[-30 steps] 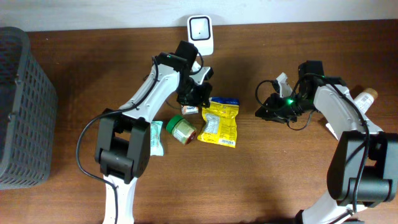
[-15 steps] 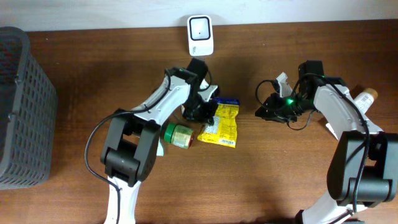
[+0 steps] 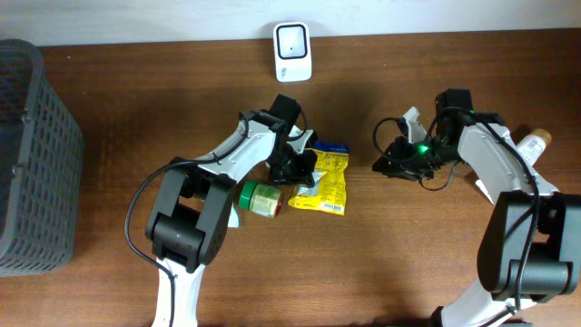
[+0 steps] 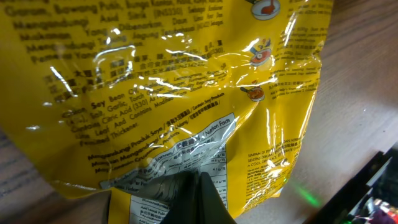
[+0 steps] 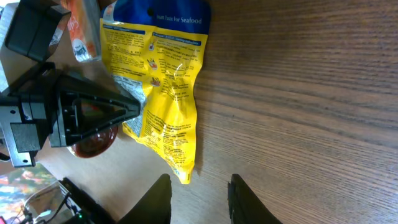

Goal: Scan the item barcode
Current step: 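Hold the yellow bag with both grippers and lift it up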

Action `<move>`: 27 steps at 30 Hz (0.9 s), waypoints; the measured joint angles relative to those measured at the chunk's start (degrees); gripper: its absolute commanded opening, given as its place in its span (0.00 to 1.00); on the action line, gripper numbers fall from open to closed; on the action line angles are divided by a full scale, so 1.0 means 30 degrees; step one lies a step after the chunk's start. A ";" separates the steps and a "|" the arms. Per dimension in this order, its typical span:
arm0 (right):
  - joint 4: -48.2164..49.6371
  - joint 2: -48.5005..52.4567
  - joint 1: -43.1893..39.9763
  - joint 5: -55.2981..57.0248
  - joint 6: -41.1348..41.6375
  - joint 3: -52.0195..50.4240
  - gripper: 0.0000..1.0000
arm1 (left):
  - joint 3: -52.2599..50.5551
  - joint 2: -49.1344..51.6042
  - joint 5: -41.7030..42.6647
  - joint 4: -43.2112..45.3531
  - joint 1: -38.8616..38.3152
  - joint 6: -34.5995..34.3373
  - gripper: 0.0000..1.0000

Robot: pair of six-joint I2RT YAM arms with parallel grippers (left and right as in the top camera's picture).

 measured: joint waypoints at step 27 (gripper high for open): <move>1.0207 0.5355 0.2550 -0.7060 0.4044 -0.2273 0.43 | -0.0066 0.0350 0.1231 0.0036 0.0197 -0.0576 0.00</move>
